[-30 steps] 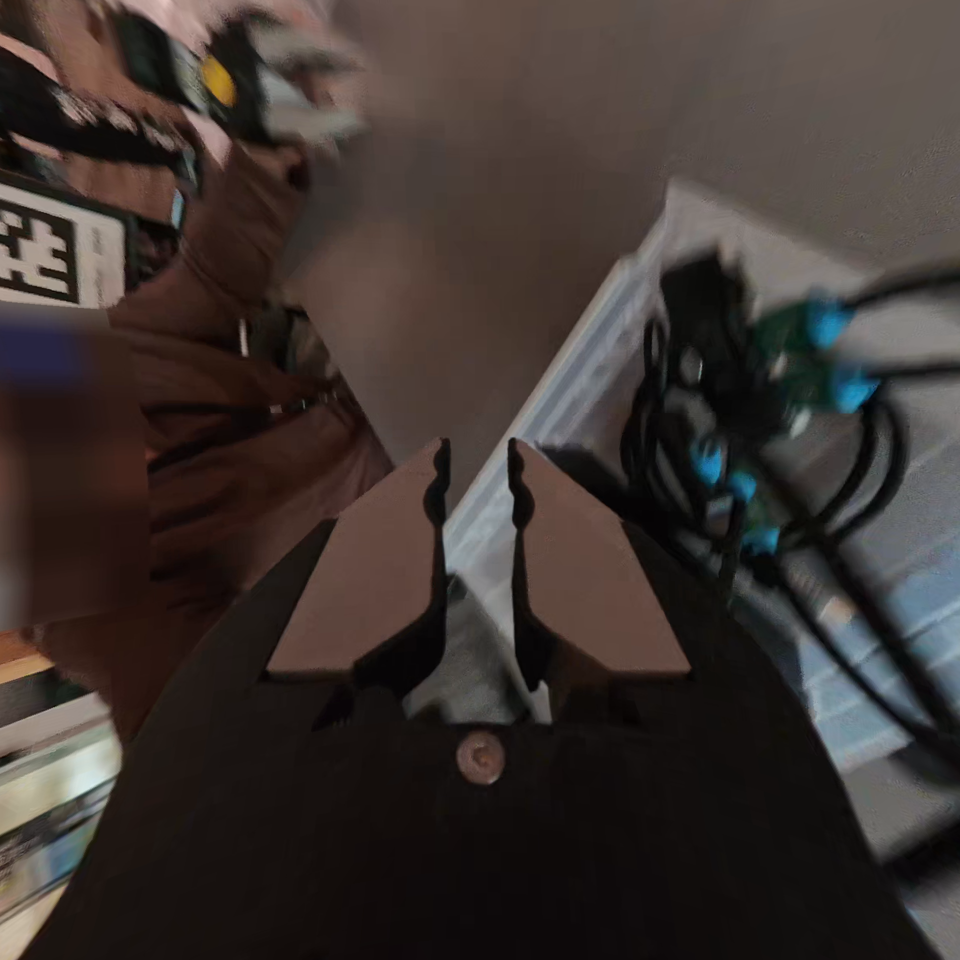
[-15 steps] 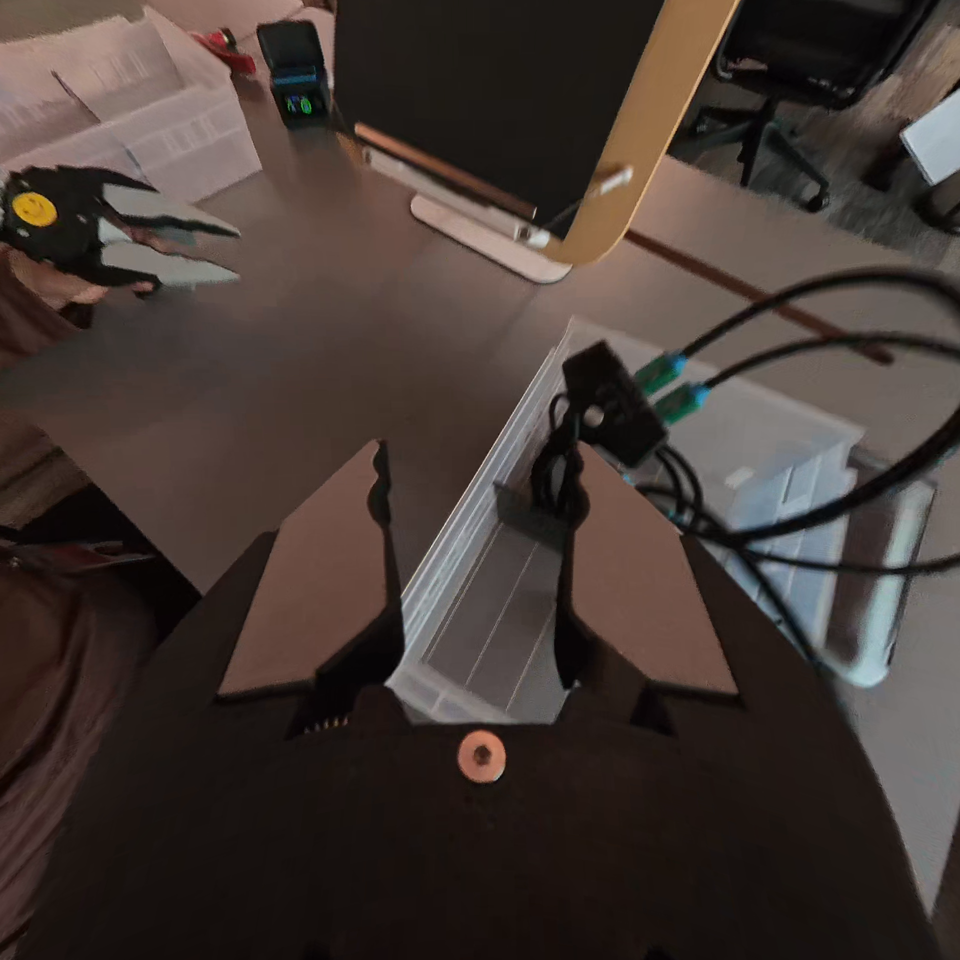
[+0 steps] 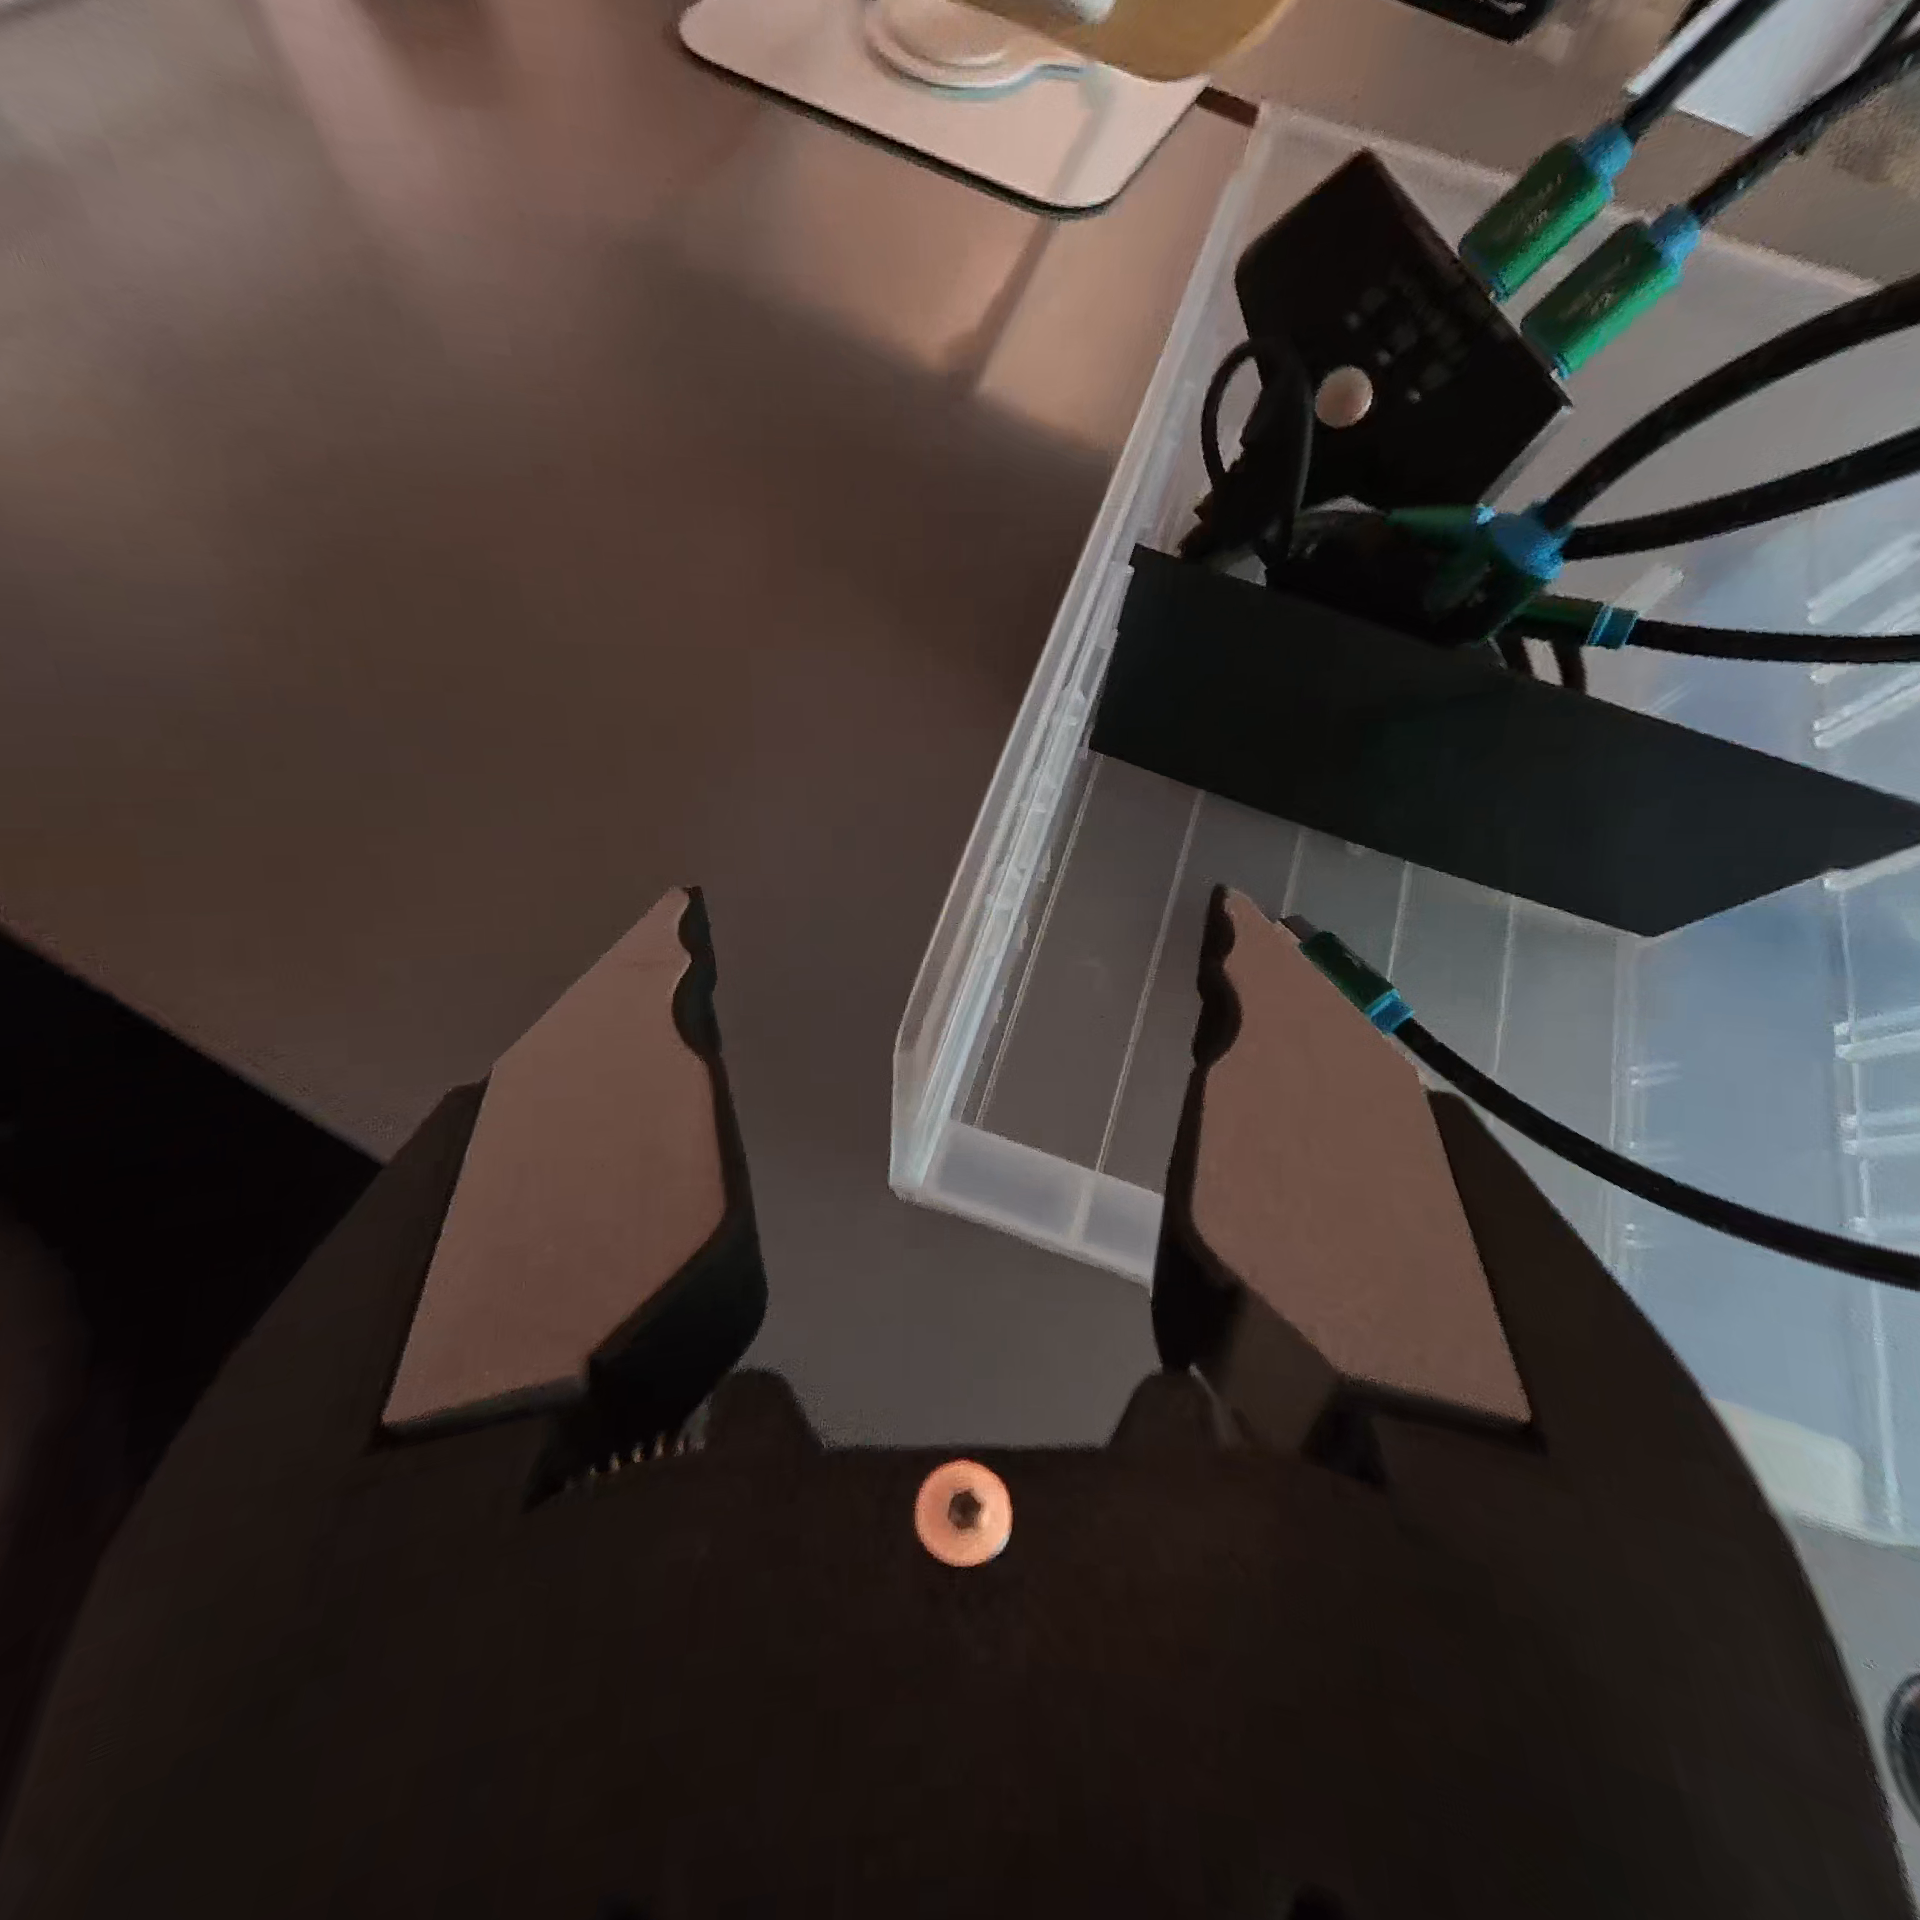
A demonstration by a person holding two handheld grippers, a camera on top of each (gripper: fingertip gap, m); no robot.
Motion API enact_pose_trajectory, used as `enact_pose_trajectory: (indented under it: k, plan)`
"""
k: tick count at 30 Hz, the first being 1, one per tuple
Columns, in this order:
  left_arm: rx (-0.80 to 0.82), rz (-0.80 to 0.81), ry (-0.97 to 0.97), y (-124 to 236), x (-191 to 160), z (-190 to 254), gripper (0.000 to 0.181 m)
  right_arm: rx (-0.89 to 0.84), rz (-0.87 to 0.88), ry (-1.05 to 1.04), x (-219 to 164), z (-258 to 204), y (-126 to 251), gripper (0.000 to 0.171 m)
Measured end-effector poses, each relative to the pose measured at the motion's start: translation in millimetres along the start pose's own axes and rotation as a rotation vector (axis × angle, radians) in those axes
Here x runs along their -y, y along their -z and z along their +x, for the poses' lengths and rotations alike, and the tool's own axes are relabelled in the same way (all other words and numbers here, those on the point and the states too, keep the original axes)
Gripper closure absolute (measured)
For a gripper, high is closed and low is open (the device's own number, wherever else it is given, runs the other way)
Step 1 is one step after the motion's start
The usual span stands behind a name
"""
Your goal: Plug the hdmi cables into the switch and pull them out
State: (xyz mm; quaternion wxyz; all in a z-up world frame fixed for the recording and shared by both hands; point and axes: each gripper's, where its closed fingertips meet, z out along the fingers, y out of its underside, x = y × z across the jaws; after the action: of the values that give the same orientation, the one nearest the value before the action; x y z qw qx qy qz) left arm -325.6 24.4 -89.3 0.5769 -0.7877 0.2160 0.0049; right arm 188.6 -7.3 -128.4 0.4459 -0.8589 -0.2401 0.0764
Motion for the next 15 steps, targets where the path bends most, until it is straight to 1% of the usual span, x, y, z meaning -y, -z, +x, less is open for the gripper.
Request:
enact_pose_trajectory:
  k: [2,3,5,7,8,9,11,13,15]
  plan:
    - [0.073,-0.064,-0.018,-8,-21,-16,0.112,-0.039,-0.018,-0.040,-5,6,-14,0.078]
    - [0.109,-0.089,-0.032,-15,-29,-23,0.115,-0.023,-0.037,-0.061,-8,4,-21,0.078]
    - [0.172,-0.137,-0.064,-30,-46,-36,0.127,0.033,-0.060,-0.086,-10,-6,-34,0.080]
    - [0.218,-0.161,-0.074,-41,-57,-46,0.141,0.044,-0.088,-0.095,-12,-8,-46,0.087]
    - [0.248,-0.153,-0.072,-44,-58,-53,0.167,0.051,-0.110,-0.097,-15,-9,-51,0.101]
    - [0.245,-0.142,-0.071,-44,-57,-56,0.173,0.038,-0.126,-0.096,-17,-7,-54,0.116]
    - [0.186,-0.142,-0.021,-44,-57,-56,0.176,-0.118,-0.142,-0.042,-22,11,-56,0.157]
    - [0.199,-0.121,-0.055,-38,-53,-64,0.175,-0.200,-0.188,0.054,-26,14,-52,0.168]
    - [0.200,-0.114,-0.048,-32,-48,-71,0.176,-0.193,-0.216,0.070,-26,-2,-51,0.167]
